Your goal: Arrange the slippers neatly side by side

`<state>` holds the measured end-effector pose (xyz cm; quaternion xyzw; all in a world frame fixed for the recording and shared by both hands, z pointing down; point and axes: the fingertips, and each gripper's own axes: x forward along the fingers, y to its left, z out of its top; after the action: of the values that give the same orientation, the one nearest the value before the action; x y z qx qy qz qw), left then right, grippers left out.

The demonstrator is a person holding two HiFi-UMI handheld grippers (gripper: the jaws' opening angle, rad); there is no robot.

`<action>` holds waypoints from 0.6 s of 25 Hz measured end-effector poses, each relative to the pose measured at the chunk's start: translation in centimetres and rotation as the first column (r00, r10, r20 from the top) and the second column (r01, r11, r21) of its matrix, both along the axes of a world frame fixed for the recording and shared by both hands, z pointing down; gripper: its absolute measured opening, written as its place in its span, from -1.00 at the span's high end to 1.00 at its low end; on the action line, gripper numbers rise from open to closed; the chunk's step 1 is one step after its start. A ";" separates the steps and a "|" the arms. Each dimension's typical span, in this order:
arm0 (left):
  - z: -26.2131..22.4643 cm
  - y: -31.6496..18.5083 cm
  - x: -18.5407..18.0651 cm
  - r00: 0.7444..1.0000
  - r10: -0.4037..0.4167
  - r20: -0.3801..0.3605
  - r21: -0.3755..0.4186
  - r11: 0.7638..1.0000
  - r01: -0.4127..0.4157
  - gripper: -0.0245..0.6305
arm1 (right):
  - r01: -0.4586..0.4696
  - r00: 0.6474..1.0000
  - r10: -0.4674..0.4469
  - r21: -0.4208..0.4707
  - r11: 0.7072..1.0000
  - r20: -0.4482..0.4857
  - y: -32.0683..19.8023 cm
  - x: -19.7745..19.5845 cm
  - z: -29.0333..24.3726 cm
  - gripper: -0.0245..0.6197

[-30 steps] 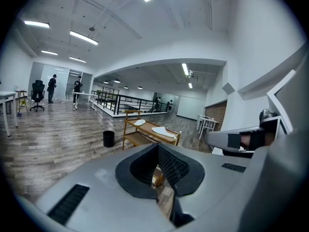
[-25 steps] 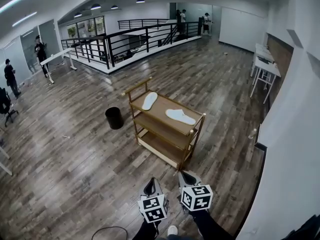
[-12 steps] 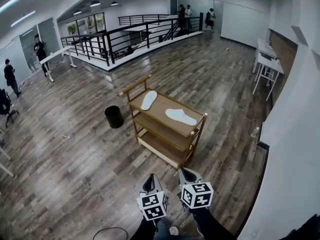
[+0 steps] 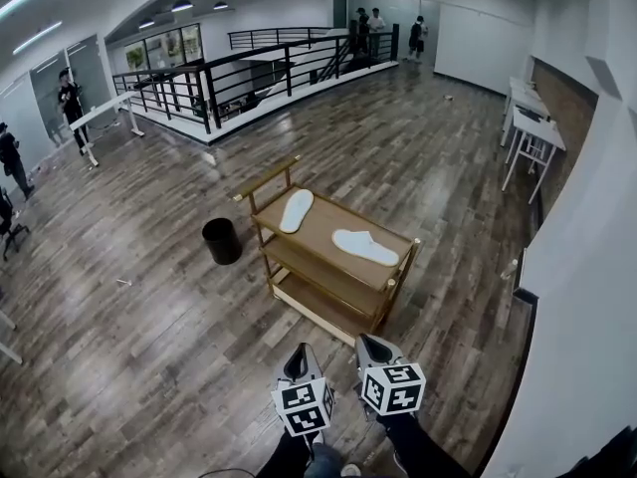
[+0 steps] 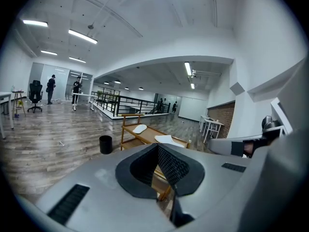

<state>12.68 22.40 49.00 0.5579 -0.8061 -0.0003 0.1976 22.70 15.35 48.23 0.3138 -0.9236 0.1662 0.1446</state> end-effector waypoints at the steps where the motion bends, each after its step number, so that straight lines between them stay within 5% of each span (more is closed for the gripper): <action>1: 0.0 -0.5 -0.7 1.000 0.002 0.000 0.000 1.000 -0.002 0.93 | -0.004 1.000 0.004 0.000 1.000 -0.001 -0.5 -0.6 0.0 0.93; 15: 1.3 -5.5 -10.5 0.999 0.042 -0.006 0.004 0.999 -0.042 0.93 | -0.053 0.999 0.053 0.004 0.999 -0.008 -5.8 -10.1 1.0 0.93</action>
<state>2.23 16.86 50.29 0.5749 -0.7936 0.0007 0.1991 12.62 9.53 49.19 0.3390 -0.9147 0.1672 0.1433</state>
